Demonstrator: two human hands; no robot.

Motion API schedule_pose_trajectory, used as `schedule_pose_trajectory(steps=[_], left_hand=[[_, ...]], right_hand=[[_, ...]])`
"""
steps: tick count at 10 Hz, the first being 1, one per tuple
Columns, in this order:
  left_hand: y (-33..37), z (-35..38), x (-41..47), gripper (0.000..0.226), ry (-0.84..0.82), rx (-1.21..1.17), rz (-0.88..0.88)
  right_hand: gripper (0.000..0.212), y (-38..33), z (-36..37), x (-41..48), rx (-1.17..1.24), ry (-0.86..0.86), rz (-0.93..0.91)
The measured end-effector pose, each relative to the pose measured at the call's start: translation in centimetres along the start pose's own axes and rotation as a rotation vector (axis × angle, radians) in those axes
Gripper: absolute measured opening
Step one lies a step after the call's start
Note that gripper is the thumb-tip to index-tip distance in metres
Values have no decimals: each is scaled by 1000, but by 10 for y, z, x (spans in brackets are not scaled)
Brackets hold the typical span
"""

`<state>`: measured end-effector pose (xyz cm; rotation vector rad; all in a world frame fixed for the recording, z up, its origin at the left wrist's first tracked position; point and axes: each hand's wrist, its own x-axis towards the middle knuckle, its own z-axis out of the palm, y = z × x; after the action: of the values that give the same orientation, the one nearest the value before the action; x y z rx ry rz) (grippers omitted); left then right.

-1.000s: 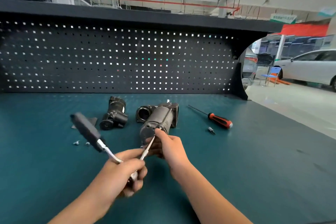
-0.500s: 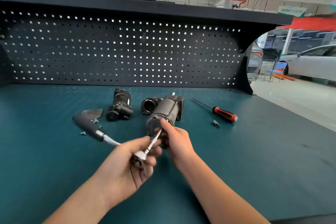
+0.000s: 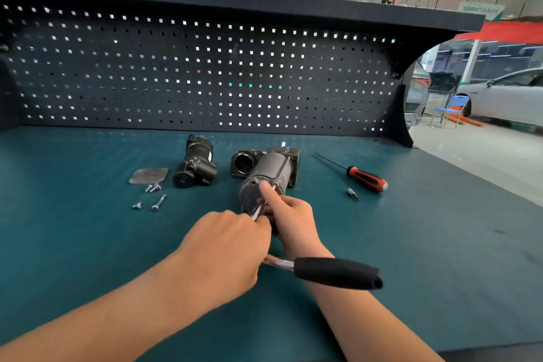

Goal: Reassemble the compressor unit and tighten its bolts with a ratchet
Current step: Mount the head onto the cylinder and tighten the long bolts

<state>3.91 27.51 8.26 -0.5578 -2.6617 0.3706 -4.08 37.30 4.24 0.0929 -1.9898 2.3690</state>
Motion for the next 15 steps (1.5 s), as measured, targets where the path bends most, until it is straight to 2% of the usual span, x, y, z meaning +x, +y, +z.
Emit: schedule_pose_trajectory(steps=[1,2,3,4,5,6,7,8,9,10,11,12,13,14,15], left_hand=[[-5,8,-7,43,49,-417,-200],[-4,9,-13,19,-90,-1768,-618],[2,16,-13,15,-39,-2635,-879],[7,19,-14,25,-11,-2303,-834],[-7,16,-12,32,-24,-1365,-515],[-11,11,-6,42,38,-264,-251],[1,6,-1,53,100,223,25],[-5,12,-2,50,33,-112,-90],[-10,9,-12,11,-77,-1280,-399],[-8,14,-15,19,-153,-2705,-795],[-5,14,-12,16,94,-3150,-883],[2,14,-7,30,46,-2588,-843],[-5,12,-8,42,13,-1479,-497],[-13,3,-2,30,1,-557,-260],[-12,-1,4,34,54,-172,-90]], right_hand=[[32,2,0,3,72,-23,33],[25,2,2,2,156,-31,89],[28,1,3,1,194,-58,110],[30,2,2,-1,158,-108,86],[34,2,3,-2,111,-123,112],[37,-1,6,-4,54,-88,116],[37,-1,4,-6,52,-37,101],[31,-1,2,-3,68,-49,62],[29,-2,5,-1,130,-35,79],[29,-3,5,-1,183,-68,126],[27,-5,3,-3,257,-121,165],[31,-4,0,-4,195,-123,169],[33,-4,2,-4,132,-50,178],[33,-5,6,-3,90,75,114],[49,-12,4,-2,-69,63,25]])
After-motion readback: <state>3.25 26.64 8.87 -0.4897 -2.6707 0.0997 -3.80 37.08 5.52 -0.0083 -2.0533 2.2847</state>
